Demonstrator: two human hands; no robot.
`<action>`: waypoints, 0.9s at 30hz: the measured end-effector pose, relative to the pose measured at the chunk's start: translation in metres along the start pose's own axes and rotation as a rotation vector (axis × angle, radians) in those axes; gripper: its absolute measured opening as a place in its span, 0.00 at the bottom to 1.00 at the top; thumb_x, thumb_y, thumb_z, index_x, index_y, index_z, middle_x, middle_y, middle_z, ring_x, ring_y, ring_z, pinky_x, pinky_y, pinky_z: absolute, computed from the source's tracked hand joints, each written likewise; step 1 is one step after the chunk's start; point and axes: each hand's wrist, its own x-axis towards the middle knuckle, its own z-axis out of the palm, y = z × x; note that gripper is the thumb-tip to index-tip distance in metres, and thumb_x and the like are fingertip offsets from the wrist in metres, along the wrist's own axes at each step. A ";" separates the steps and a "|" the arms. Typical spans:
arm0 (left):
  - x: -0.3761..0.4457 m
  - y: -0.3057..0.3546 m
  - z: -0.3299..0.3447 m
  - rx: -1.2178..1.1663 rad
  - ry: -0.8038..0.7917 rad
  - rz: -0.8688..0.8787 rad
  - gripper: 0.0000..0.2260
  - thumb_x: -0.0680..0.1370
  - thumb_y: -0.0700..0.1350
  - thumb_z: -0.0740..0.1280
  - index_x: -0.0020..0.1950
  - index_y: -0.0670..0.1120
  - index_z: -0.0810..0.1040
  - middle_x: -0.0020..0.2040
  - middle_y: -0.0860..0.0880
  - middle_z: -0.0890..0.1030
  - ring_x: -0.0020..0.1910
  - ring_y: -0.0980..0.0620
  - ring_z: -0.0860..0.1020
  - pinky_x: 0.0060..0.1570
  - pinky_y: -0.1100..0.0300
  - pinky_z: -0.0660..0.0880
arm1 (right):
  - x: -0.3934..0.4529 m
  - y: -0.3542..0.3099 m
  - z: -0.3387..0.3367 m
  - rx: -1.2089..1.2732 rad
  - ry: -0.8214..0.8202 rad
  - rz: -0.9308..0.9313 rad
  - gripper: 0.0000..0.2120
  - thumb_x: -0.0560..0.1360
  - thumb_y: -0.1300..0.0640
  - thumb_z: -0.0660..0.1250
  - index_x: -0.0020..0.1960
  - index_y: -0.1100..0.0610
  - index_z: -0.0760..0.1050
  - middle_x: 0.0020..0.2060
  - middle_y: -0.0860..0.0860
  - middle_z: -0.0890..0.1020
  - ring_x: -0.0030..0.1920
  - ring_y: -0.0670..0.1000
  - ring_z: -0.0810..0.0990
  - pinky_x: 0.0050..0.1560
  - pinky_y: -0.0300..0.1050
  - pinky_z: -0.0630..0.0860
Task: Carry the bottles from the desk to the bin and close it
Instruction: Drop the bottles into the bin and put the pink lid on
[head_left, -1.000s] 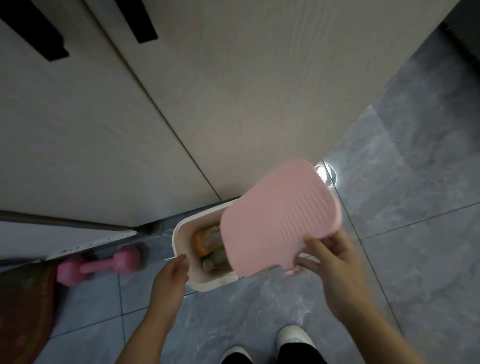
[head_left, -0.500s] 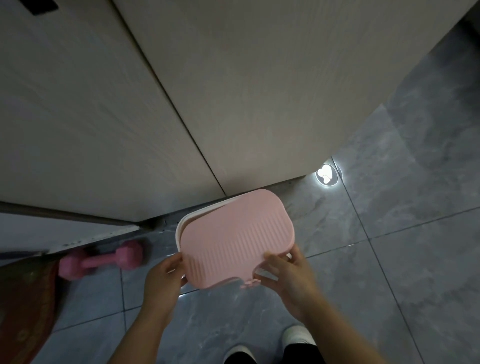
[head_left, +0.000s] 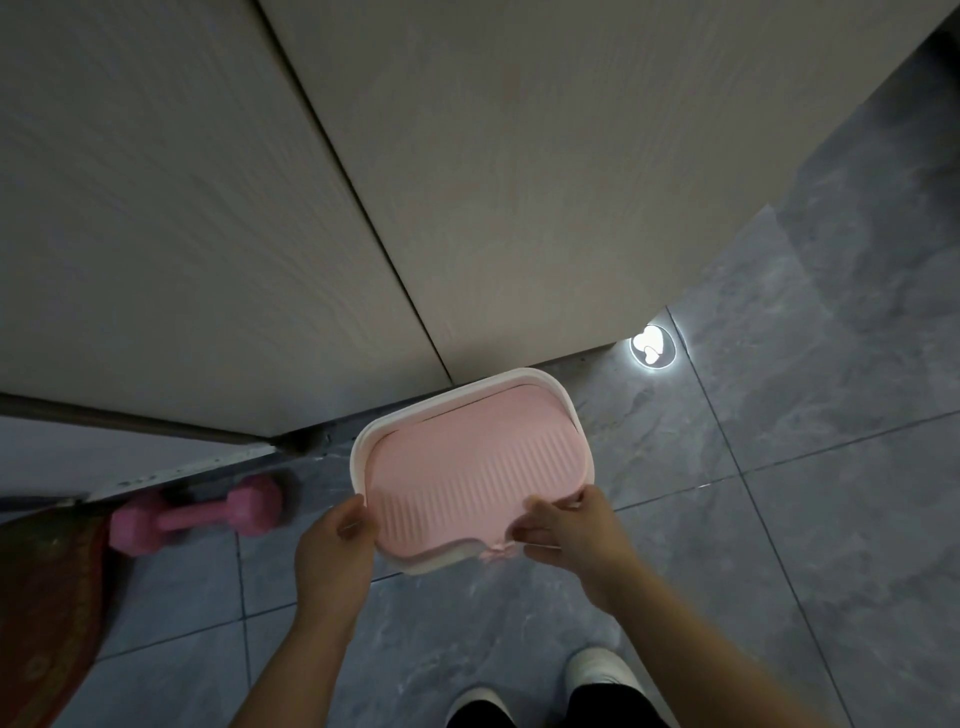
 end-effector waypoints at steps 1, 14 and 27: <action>0.001 -0.001 0.001 -0.020 0.007 -0.017 0.12 0.74 0.36 0.64 0.56 0.34 0.78 0.57 0.35 0.80 0.60 0.40 0.77 0.63 0.44 0.71 | 0.000 0.000 -0.001 0.019 -0.002 -0.002 0.03 0.76 0.64 0.64 0.43 0.61 0.71 0.37 0.61 0.82 0.35 0.55 0.82 0.35 0.45 0.80; -0.001 -0.006 0.001 -0.240 0.016 -0.168 0.11 0.73 0.35 0.66 0.53 0.39 0.82 0.47 0.44 0.82 0.42 0.52 0.77 0.48 0.58 0.71 | -0.004 0.010 -0.011 0.237 -0.084 -0.050 0.16 0.75 0.69 0.63 0.61 0.61 0.68 0.45 0.60 0.79 0.41 0.56 0.81 0.45 0.48 0.82; -0.002 -0.009 0.009 -0.358 0.042 -0.154 0.10 0.75 0.31 0.63 0.48 0.44 0.79 0.43 0.44 0.81 0.41 0.48 0.79 0.37 0.66 0.79 | -0.001 0.004 -0.010 -0.040 -0.110 -0.061 0.04 0.77 0.68 0.60 0.49 0.62 0.71 0.44 0.63 0.79 0.42 0.56 0.80 0.44 0.45 0.78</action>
